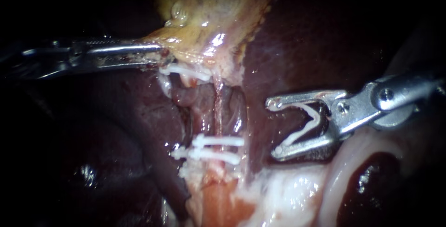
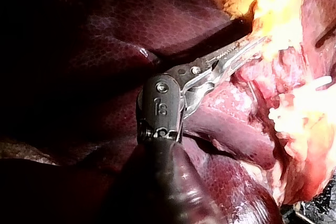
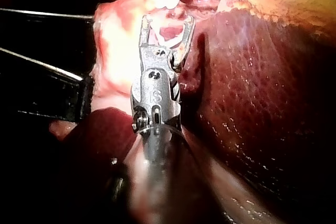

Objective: Clipping third clip right tube

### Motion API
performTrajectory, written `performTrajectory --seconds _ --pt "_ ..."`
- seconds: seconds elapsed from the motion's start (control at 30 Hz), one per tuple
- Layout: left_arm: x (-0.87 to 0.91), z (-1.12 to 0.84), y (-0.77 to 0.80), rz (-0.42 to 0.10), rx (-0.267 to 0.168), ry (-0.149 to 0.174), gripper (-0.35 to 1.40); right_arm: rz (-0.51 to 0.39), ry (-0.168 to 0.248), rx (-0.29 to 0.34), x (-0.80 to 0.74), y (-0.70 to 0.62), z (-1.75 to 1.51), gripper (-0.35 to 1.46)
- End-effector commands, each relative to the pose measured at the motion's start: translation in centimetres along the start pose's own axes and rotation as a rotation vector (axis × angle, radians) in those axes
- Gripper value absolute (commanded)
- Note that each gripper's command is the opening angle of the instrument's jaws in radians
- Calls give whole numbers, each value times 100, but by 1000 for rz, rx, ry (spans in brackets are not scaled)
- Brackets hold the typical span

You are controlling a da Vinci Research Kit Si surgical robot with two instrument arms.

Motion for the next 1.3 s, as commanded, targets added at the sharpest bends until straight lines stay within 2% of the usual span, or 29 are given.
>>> performTrajectory --seconds 0.03,0.13,0.27,0.4,0.53,0.73,0.83,1.1,1.17,1.3 --pt "6 -5 -1 -3 -4 -1 -35 0 0 0 0 0 0 51" --pt "25 -22 -1 -15 -7 -7 -35 0 0 0 0 0 0 51" --pt "55 -52 0 -11 4 30 -35 0 0 0 0 0 1 51" --pt "66 -65 4 -6 7 41 -35 1 0 -1 1 0 1 51" --pt "64 -63 7 -5 10 42 -35 17 0 -6 6 7 9 51" --pt "62 -61 8 -4 12 43 -35 227 6 -29 15 37 41 51" --pt "62 -61 9 -3 12 43 -35 302 9 -41 17 48 59 51" --pt "60 -58 9 -2 15 44 -35 414 19 -71 26 67 111 50" --pt "59 -57 9 -2 15 44 -35 450 32 -77 27 70 124 50" --pt "59 -56 10 -2 16 45 -35 491 107 -76 34 77 142 50"
